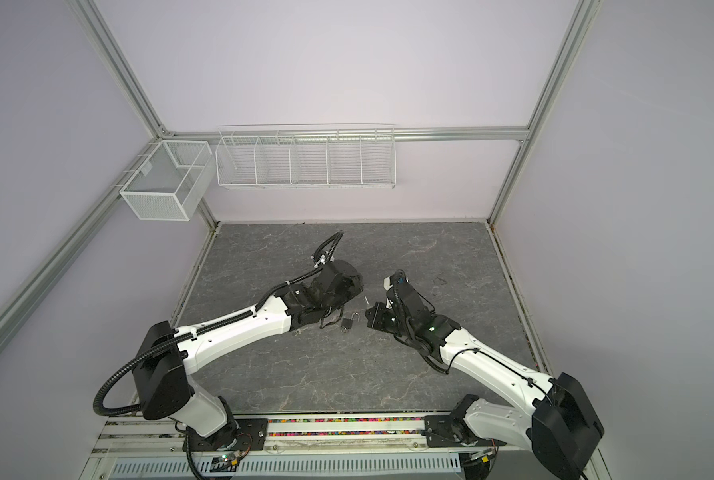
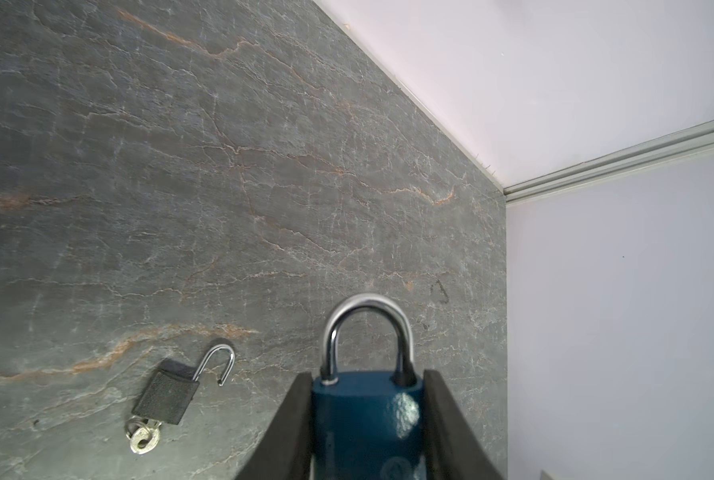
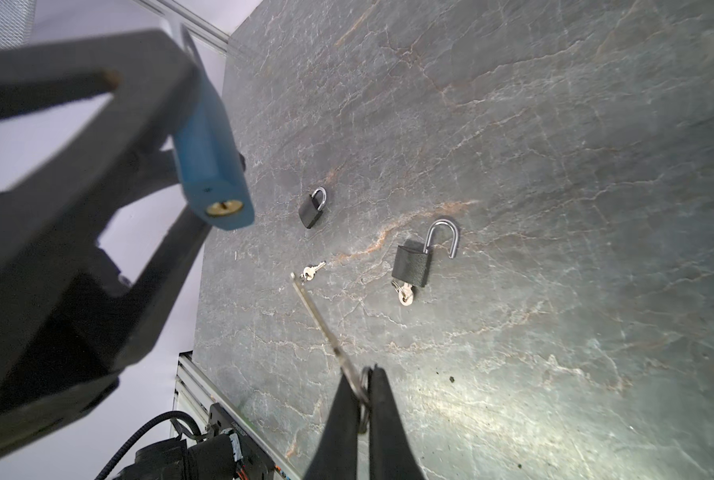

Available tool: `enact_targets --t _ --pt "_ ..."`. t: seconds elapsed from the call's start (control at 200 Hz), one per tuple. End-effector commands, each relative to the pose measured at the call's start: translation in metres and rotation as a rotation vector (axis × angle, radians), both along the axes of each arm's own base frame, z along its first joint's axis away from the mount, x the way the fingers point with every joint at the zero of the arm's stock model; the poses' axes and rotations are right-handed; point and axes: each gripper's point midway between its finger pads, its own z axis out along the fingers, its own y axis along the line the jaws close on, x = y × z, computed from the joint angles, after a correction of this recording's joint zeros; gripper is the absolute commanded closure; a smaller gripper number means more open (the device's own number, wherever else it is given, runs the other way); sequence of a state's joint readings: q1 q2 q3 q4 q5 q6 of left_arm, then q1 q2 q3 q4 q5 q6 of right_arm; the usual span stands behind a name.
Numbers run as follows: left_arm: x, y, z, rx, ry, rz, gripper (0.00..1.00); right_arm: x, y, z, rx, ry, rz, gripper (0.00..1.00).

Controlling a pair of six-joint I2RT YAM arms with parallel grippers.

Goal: Unlock with the key
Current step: 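Lift the blue padlock toward the key while the right gripper approaches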

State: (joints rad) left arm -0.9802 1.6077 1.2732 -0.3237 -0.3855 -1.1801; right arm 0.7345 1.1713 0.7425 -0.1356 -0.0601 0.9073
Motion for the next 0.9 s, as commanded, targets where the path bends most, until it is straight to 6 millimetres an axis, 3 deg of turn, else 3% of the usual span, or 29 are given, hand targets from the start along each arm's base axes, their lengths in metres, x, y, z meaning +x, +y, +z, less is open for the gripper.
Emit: enact_targets --t 0.0,0.305,0.62,0.895 --pt "0.004 0.005 0.016 -0.065 -0.028 0.038 1.0 0.014 0.011 0.024 0.071 -0.059 -0.03 0.94" --pt "0.005 0.007 0.013 -0.061 -0.027 0.043 1.0 0.019 0.021 0.026 0.074 -0.059 -0.009 0.94" --pt "0.006 0.005 0.017 -0.09 -0.029 0.036 1.0 0.021 0.024 0.015 0.055 -0.028 -0.008 0.94" --pt "0.005 0.001 0.012 -0.09 -0.019 0.022 1.0 0.025 0.023 0.027 0.064 -0.05 -0.014 0.94"
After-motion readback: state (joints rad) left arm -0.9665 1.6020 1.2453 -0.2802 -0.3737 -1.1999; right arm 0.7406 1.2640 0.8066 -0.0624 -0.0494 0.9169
